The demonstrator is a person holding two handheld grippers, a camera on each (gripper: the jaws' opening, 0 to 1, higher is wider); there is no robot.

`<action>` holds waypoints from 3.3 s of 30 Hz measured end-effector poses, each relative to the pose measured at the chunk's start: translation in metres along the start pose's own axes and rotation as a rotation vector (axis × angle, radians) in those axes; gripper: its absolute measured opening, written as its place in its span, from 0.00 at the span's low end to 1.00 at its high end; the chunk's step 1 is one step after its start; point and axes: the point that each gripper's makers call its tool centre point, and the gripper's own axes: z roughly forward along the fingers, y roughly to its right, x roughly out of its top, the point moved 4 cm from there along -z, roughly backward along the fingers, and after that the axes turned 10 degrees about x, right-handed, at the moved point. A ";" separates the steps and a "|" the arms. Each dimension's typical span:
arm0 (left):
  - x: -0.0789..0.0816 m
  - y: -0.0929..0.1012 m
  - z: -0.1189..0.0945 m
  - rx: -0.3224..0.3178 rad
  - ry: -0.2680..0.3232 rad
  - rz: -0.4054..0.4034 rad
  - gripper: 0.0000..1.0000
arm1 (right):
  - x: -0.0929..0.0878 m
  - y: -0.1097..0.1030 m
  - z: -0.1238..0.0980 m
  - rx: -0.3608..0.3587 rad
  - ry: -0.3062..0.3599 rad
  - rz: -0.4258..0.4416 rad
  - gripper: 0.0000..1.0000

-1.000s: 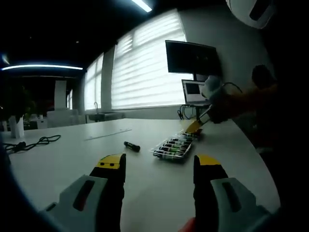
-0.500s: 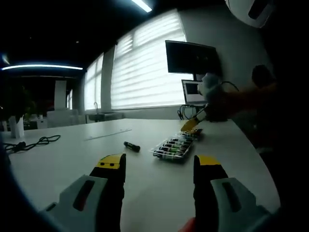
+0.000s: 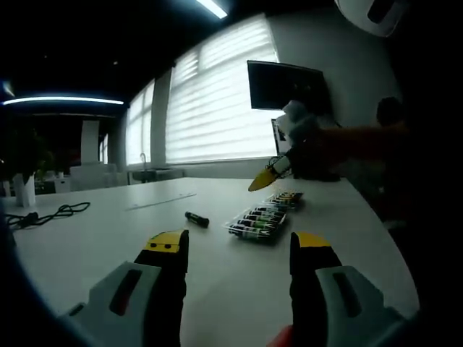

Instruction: Grip medicine bottles put into box

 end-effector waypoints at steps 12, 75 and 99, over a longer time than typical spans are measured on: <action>0.001 0.000 -0.001 -0.003 0.007 -0.005 0.49 | 0.018 -0.011 0.028 0.056 -0.066 -0.030 0.13; 0.008 0.001 -0.005 -0.016 0.049 -0.035 0.49 | 0.028 -0.032 0.111 0.084 -0.251 0.039 0.07; 0.001 0.000 0.000 -0.002 0.005 -0.015 0.48 | 0.019 0.008 0.005 -0.030 0.063 0.099 0.07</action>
